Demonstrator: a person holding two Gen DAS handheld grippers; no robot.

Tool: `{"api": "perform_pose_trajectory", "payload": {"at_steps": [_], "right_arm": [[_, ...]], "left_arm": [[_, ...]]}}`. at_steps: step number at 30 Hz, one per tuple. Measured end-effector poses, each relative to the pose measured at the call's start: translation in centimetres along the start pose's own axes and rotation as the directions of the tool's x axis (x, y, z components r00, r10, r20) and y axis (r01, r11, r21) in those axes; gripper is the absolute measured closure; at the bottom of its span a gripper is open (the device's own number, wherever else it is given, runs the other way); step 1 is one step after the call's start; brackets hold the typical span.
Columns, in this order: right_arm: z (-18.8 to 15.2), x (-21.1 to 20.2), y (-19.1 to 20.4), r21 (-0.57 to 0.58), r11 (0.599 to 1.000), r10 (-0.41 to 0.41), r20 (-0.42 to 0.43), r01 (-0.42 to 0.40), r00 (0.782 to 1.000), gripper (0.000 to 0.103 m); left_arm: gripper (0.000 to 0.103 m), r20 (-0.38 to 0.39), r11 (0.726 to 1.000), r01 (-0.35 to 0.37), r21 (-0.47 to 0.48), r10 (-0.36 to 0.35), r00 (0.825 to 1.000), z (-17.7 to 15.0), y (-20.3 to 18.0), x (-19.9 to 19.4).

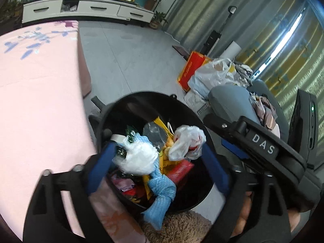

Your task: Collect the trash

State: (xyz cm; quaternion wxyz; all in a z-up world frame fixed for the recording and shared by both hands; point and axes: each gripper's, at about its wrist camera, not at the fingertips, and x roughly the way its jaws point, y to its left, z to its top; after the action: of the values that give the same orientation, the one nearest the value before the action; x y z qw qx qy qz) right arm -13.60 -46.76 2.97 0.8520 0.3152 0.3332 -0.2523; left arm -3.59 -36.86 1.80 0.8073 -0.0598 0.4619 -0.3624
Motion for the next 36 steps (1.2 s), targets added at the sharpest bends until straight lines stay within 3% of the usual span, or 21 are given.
{"api": "perform_pose_trajectory", "payload": {"at_steps": [2,4,16,20,36], "right_arm": [[0.0,-1.0,0.2,-0.007,1.000,0.014,0.032,-0.013,0.999,0.010],[0.1,-2.0,0.5,-0.021,1.000,0.014,0.064,-0.012,0.998,0.004],[0.1,-7.1,1.6,-0.099,0.995,0.033,0.204,-0.013,0.978,0.003],[0.0,-7.6,1.3,-0.094,0.996,0.009,0.214,0.012,0.977,0.003],[-0.1,-7.0,0.8,-0.114,0.990,-0.056,0.206,0.081,0.977,0.003]], "left_arm": [[0.003,0.027,1.000,-0.018,0.009,0.018,0.999,0.2,0.0,-1.3],[0.003,0.054,0.999,-0.039,0.020,0.038,0.998,0.5,-0.1,-2.7],[0.003,0.183,0.985,-0.161,0.065,0.147,0.972,-0.3,-1.6,-10.9],[0.003,0.199,0.981,-0.185,0.063,0.169,0.965,-0.9,-1.9,-11.7],[0.003,0.159,0.980,-0.198,0.036,0.190,0.969,-2.2,-1.7,-10.6]]}}
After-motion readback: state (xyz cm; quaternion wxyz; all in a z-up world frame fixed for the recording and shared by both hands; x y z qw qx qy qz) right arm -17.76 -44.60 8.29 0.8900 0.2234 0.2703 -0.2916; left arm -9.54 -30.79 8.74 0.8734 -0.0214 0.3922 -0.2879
